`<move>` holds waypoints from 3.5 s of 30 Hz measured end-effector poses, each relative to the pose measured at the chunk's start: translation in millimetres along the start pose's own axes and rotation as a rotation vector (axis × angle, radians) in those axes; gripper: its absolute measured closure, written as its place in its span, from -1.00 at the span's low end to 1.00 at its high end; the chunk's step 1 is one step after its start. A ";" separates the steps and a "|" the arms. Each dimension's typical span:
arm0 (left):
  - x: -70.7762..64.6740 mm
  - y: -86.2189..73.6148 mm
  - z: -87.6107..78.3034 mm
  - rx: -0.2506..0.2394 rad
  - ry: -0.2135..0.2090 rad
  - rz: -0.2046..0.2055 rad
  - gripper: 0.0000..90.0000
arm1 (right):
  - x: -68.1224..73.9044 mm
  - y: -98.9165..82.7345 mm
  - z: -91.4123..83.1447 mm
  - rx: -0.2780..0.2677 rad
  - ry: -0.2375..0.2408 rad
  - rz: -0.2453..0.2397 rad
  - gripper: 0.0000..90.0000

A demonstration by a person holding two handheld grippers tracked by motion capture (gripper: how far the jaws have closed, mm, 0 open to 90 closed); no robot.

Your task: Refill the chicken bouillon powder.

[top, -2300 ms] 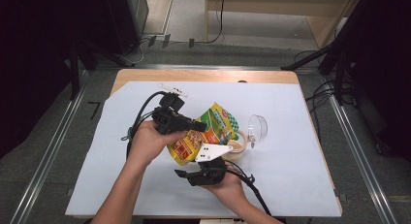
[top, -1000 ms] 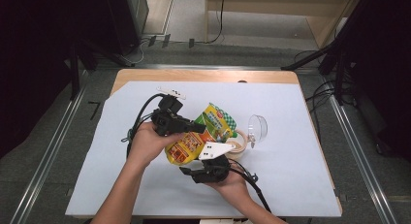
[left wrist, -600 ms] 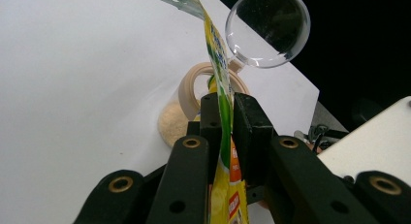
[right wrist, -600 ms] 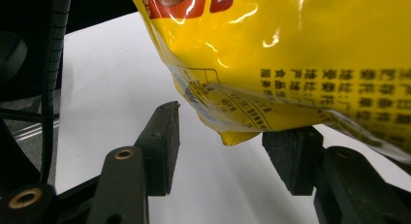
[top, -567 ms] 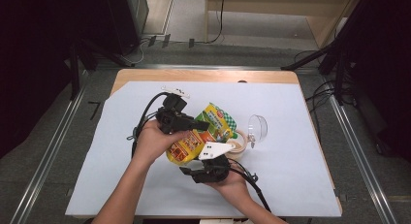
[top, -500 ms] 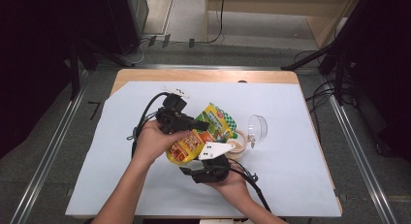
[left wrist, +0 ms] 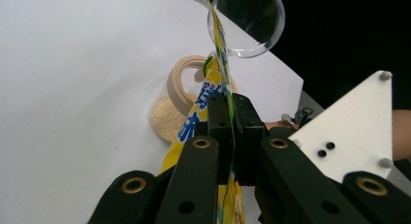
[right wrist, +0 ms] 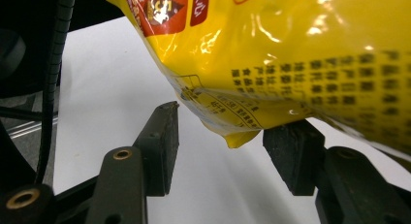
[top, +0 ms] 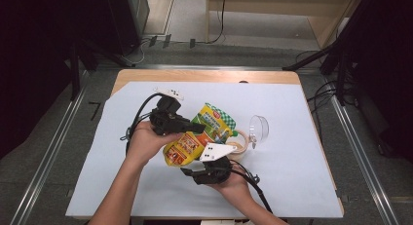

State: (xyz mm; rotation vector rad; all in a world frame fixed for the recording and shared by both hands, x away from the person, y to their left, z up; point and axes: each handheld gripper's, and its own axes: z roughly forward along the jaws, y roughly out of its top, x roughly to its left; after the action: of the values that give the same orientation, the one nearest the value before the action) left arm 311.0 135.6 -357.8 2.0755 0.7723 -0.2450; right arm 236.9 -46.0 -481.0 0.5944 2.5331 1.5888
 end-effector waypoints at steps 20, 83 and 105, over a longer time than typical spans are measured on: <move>9.7 -6.8 -31.3 -0.083 0.022 -0.039 0.98 | -0.2 8.4 -16.0 0.010 0.014 0.049 0.05; 68.4 -50.7 -49.6 -0.196 0.228 -0.168 0.97 | -3.8 -13.6 -45.8 0.031 0.012 0.075 0.02; 55.6 -85.6 -78.0 -0.200 0.219 -0.175 0.90 | -2.2 -12.2 -42.2 0.041 0.018 0.060 0.02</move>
State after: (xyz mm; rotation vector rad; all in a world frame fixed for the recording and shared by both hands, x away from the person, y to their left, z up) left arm 294.3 257.8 -393.9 1.8662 1.0692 -0.0333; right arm 223.8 -87.2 -472.9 0.6694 2.5902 1.5723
